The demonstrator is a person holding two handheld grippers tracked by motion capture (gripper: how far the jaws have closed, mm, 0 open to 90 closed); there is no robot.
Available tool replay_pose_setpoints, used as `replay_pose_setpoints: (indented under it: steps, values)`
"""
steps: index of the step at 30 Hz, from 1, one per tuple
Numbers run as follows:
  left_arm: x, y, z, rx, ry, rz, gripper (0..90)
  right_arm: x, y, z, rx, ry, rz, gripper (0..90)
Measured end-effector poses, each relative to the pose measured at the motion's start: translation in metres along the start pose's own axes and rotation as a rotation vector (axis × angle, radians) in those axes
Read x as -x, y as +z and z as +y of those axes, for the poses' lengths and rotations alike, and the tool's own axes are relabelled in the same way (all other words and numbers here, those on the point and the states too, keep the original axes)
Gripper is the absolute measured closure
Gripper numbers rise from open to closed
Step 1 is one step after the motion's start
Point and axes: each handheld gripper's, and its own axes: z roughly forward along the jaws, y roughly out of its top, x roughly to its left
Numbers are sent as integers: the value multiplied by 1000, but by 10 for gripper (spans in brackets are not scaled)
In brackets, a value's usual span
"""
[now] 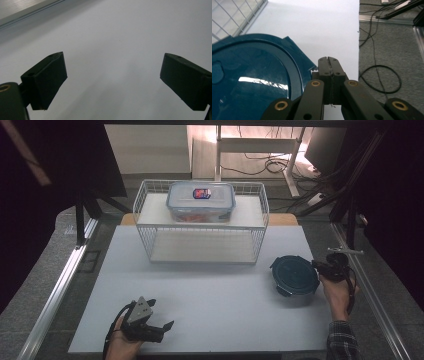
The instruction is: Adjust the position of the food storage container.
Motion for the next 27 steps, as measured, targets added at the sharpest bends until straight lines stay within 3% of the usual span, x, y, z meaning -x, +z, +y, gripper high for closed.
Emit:
replay_pose_setpoints:
  steps: [3, 6, 17, 27]
  values:
    - [2, 2, 1, -6, 10, -3, 65, -5, 0, 0, 2, -14, -30, 899]
    - [3, 3, 1, -14, 21, -1, 65, -8, -1, -1, 1, -16, -25, 900]
    - [4, 5, 2, -24, 27, -7, 65, -33, -3, -6, -21, -58, 78, 900]
    - [3, 6, 3, -22, 27, -9, 65, -76, 1, -9, -39, -122, 166, 900]
